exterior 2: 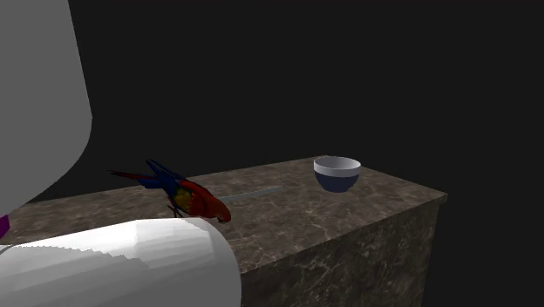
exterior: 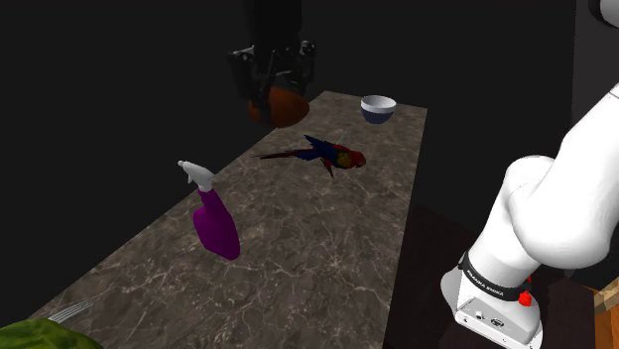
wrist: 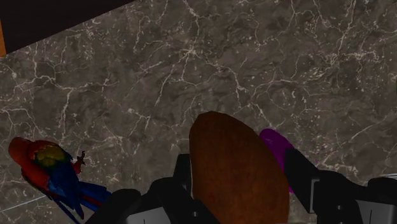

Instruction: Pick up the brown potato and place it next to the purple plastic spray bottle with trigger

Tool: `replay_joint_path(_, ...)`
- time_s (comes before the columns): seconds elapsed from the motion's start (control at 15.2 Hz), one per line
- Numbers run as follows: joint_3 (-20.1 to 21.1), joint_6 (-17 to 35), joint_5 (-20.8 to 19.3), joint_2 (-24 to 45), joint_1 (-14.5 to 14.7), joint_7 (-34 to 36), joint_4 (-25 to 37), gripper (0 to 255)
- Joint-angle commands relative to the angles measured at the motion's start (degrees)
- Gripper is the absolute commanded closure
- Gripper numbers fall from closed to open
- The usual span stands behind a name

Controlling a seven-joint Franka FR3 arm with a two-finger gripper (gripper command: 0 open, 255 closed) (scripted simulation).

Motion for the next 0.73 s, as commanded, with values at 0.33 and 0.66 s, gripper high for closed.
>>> replay_joint_path(0.33,6.4,-0.8,-1.8,8.3,4.5,11.3,9.2,255)
replay_joint_path(0.66,10.3,-2.3,-5.3,16.8,9.2,19.4,18.7,255)
